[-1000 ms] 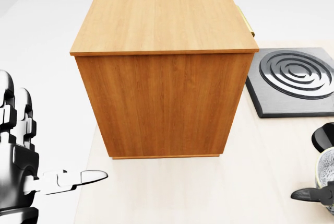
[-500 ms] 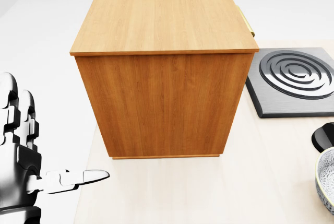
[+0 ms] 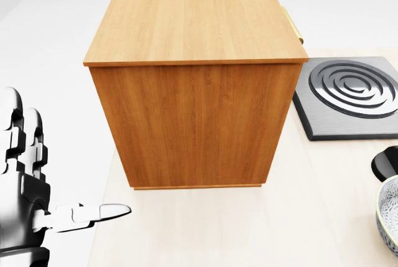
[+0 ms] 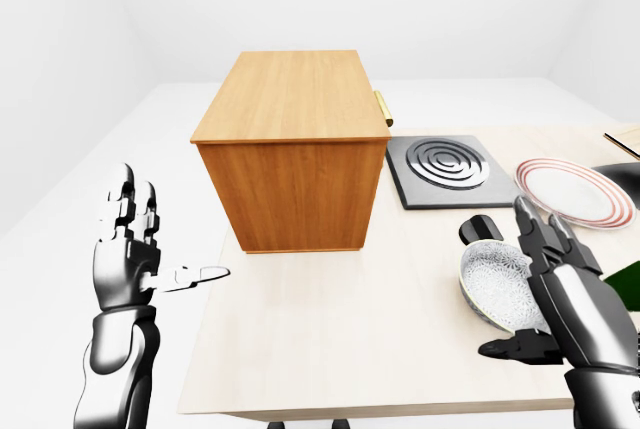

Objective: Put the bowl on the top of the cabinet.

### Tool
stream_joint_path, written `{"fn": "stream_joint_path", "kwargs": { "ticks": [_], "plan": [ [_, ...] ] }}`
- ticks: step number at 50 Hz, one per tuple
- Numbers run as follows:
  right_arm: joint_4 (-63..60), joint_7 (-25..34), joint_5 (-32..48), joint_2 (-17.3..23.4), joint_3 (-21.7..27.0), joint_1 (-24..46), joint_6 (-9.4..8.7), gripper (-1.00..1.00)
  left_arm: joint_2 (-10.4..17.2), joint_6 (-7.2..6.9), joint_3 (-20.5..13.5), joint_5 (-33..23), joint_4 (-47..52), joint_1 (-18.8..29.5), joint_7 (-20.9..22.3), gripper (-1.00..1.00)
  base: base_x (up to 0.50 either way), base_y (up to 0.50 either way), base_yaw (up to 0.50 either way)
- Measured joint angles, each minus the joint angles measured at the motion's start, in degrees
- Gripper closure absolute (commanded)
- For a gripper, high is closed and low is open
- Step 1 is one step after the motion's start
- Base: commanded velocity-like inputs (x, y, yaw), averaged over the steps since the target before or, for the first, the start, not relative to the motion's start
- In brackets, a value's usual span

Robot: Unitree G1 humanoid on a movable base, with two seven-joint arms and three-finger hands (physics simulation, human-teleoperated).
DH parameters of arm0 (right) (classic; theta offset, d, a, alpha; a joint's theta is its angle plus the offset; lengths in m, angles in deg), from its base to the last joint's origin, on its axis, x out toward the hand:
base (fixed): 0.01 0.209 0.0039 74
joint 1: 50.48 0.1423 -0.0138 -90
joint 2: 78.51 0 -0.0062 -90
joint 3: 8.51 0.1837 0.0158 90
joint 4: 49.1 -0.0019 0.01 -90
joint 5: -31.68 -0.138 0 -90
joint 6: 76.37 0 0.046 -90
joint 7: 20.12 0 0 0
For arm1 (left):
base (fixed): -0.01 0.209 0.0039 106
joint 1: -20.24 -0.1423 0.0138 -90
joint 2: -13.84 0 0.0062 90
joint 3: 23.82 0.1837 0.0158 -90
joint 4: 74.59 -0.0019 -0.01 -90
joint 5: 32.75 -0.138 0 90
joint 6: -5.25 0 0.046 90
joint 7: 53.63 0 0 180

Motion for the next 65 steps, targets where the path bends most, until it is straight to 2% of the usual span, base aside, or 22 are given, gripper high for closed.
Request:
{"fn": "stream_joint_path", "kwargs": {
  "ticks": [17, 47, 65],
  "plan": [
    [7.60, -1.94, 3.50, -1.64, -1.43, -2.36, 0.00, -1.00, 0.02, 0.00, 0.01, -0.14, -0.65, 0.42, -0.52, -1.00, 0.00, 0.00, 0.00],
    [22.06, -11.88, 9.34, 0.37, -3.46, -3.93, 0.00, -1.00, 0.06, 0.00, 0.24, 0.10, -0.79, 0.09, 0.18, -1.00, 0.00, 0.00, 0.00],
    [25.82, -14.83, 11.53, 2.15, -7.07, -2.67, 0.00, -1.00, 0.06, 0.00, 0.21, -0.01, -1.30, 0.52, -0.24, -1.00, 0.00, 0.00, 0.00]
  ]
}}
